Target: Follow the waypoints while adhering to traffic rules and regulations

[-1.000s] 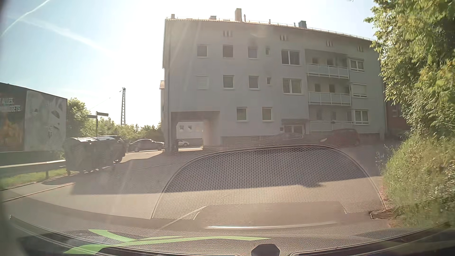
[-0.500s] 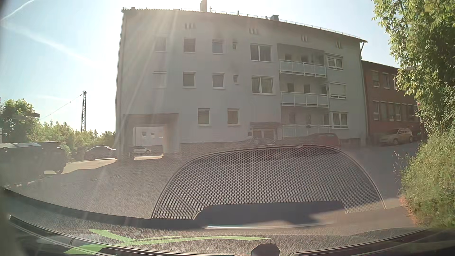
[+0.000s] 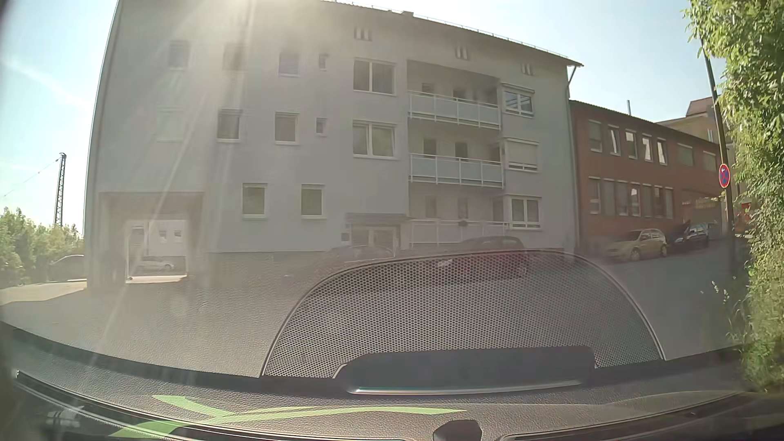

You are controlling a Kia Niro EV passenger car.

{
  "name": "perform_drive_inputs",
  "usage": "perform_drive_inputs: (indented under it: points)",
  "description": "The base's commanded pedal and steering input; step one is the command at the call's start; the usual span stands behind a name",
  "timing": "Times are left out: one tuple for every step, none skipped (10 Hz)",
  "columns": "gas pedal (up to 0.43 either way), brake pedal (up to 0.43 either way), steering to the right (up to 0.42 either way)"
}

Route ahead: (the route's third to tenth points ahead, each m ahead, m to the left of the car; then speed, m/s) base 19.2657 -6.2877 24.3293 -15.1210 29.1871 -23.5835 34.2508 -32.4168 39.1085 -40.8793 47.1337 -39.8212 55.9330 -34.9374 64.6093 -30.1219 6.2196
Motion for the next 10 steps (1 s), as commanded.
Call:
perform_drive_inputs:
  points:
    - [0.079,0.000,0.225]
    - [0.079,0.000,0.225]
    - [0.079,0.000,0.225]
    - [0.079,0.000,0.228]
    - [0.079,0.000,0.235]
    - [0.079,0.000,0.239]
    - [0.067,0.000,0.242]
    - [0.067,0.000,0.247]
    - [0.067,0.000,0.251]
    - [0.067,0.000,0.253]
